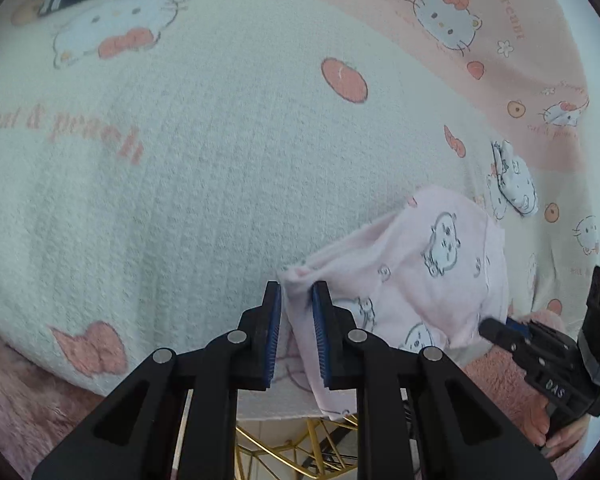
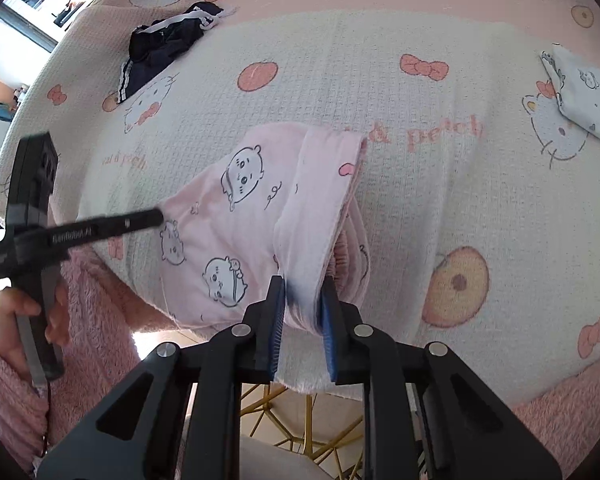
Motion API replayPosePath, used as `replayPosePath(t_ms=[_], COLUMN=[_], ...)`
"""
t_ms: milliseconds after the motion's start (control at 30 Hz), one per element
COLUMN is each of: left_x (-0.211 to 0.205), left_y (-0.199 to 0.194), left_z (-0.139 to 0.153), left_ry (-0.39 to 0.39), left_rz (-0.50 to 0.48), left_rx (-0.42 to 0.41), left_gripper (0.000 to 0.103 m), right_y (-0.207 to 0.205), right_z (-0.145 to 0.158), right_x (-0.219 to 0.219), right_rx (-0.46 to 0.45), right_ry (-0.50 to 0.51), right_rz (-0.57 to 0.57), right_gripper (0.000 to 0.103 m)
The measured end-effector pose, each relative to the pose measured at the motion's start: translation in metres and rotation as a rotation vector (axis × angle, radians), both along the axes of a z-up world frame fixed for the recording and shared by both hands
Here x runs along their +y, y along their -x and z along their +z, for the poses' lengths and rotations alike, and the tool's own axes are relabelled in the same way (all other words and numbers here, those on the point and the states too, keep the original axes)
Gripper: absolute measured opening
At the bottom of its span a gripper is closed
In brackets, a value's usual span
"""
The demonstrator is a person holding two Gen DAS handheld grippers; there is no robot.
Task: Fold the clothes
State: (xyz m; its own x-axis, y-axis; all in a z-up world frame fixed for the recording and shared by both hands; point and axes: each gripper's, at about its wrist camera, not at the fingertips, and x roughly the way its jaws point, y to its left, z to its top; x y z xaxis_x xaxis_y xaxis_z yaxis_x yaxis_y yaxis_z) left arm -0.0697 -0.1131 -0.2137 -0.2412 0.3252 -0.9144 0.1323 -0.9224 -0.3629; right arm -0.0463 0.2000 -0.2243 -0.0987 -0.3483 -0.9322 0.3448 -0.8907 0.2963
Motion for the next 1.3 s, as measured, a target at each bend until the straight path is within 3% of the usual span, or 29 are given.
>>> replayPosePath(t_ms=[100, 133, 167, 200, 233, 300, 367, 433, 533, 600, 667, 700, 967, 1033, 1100, 1133, 1167, 1300], left_x=[-0.003, -0.003, -0.002, 0.0, 0.002, 0.006, 0.014, 0.017, 0.029, 0.042, 0.048, 0.05, 0.045, 0.048, 0.051, 0.054, 0.055, 0.053], left_y=[-0.002, -0.005, -0.011, -0.017, -0.024, -0.032, -0.036, -0.043, -0.045, -0.045, -0.039, -0.036, 0.009, 0.014, 0.02, 0.019, 0.016, 0.002], left_z=[0.004, 0.003, 0.001, -0.002, -0.006, -0.018, -0.028, -0.028, -0.028, -0.027, -0.023, -0.022, 0.013, 0.006, 0.0, -0.007, -0.011, 0.007], left_ry=[-0.044, -0.075, -0.101, -0.118, -0.131, -0.156, -0.134, -0.123, -0.197, -0.177, -0.151, -0.139, -0.092, -0.039, 0.013, 0.07, 0.122, 0.119], left_rz=[0.009, 0.009, 0.011, 0.013, 0.015, 0.018, 0.028, 0.024, 0.011, -0.03, -0.061, -0.075, -0.151, -0.196, -0.241, -0.258, -0.263, -0.221], left_rx=[-0.019, -0.036, -0.043, -0.047, -0.051, -0.084, -0.116, -0.094, -0.082, -0.071, -0.064, -0.061, 0.01, -0.031, -0.072, -0.102, -0.114, -0.002], left_gripper=[0.019, 0.022, 0.027, 0.043, 0.051, 0.052, 0.052, 0.052, 0.052, 0.052, 0.036, 0.018, 0.013, 0.013, 0.014, 0.014, 0.015, 0.018], right_y=[0.003, 0.008, 0.012, 0.016, 0.02, 0.025, 0.028, 0.03, 0.031, 0.03, 0.025, 0.021, -0.017, -0.022, -0.017, -0.016, -0.015, -0.013], right_z=[0.006, 0.006, 0.006, 0.004, 0.001, -0.002, -0.01, -0.021, -0.033, -0.035, -0.035, -0.032, -0.005, -0.003, -0.019, -0.025, -0.028, -0.021], right_x=[0.01, 0.014, 0.017, 0.018, 0.019, 0.021, 0.015, 0.009, 0.003, 0.001, -0.001, -0.004, 0.003, 0.004, 0.008, 0.011, 0.015, 0.029], right_rx=[0.058, 0.067, 0.063, 0.041, 0.019, 0.008, 0.0, -0.014, -0.034, -0.056, -0.071, -0.058, -0.101, -0.1, -0.1, -0.104, -0.115, -0.08], right_ry=[-0.052, -0.061, -0.053, -0.022, 0.009, 0.041, 0.018, -0.007, 0.024, 0.057, 0.075, 0.054, 0.166, 0.161, 0.055, 0.023, 0.02, 0.031], right_rz=[-0.035, -0.044, -0.046, -0.038, -0.03, -0.021, -0.001, 0.02, 0.044, 0.05, 0.058, 0.076, 0.054, 0.04, 0.023, 0.013, 0.0, -0.056], right_gripper=[0.022, 0.03, 0.04, 0.043, 0.044, 0.044, 0.044, 0.045, 0.043, 0.027, 0.019, 0.019, 0.013, 0.016, 0.022, 0.031, 0.048, 0.05])
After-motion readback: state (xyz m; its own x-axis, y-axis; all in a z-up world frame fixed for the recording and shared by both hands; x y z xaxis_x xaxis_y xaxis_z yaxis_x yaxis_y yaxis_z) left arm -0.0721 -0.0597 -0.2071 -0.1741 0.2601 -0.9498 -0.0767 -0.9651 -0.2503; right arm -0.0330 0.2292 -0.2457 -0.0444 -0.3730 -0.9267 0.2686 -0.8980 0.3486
